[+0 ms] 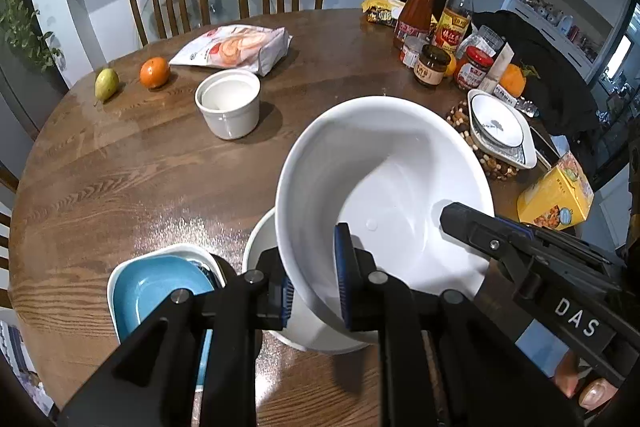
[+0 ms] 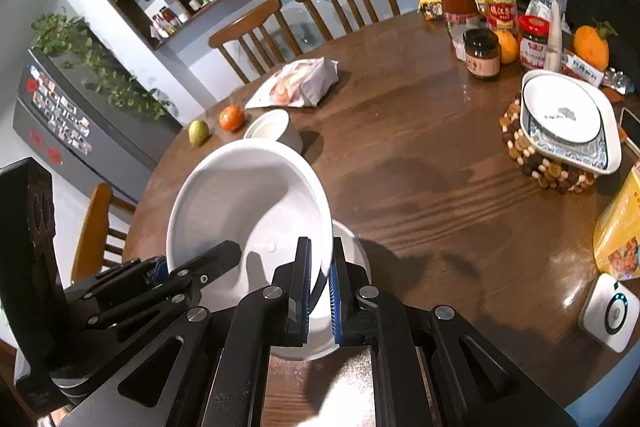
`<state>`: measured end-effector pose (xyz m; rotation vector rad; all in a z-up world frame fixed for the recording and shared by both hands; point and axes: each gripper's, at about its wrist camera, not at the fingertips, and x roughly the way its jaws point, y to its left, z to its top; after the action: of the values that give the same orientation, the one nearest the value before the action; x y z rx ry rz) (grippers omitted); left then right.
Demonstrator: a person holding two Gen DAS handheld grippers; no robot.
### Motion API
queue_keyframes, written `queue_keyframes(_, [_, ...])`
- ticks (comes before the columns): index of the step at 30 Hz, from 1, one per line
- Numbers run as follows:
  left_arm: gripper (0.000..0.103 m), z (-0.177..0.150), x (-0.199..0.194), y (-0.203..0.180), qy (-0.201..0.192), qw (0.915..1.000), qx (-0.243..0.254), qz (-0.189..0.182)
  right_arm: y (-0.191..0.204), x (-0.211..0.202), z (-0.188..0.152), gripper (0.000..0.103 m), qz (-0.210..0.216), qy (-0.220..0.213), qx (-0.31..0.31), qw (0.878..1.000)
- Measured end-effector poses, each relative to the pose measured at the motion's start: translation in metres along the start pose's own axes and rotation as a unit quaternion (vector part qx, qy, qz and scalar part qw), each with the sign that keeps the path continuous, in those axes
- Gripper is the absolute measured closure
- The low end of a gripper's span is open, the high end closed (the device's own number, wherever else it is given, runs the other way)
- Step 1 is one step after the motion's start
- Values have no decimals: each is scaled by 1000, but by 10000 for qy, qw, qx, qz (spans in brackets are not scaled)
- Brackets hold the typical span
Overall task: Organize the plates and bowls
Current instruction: 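Lift the smaller white bowl and carry it over the stack, then carry the held white bowl over the white dish stack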
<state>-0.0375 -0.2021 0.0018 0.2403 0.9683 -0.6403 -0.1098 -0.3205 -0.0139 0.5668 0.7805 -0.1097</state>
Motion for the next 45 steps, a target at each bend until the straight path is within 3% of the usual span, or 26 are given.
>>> queue_keyframes(24, [89, -31, 43, 15, 779, 9966, -261, -3, -11, 45, -25, 94, -101, 714, 179, 9972])
queue_keyframes(45, [88, -36, 62, 26, 1029, 9943, -265, 52, -9, 68, -25, 94, -278, 967, 70, 9949])
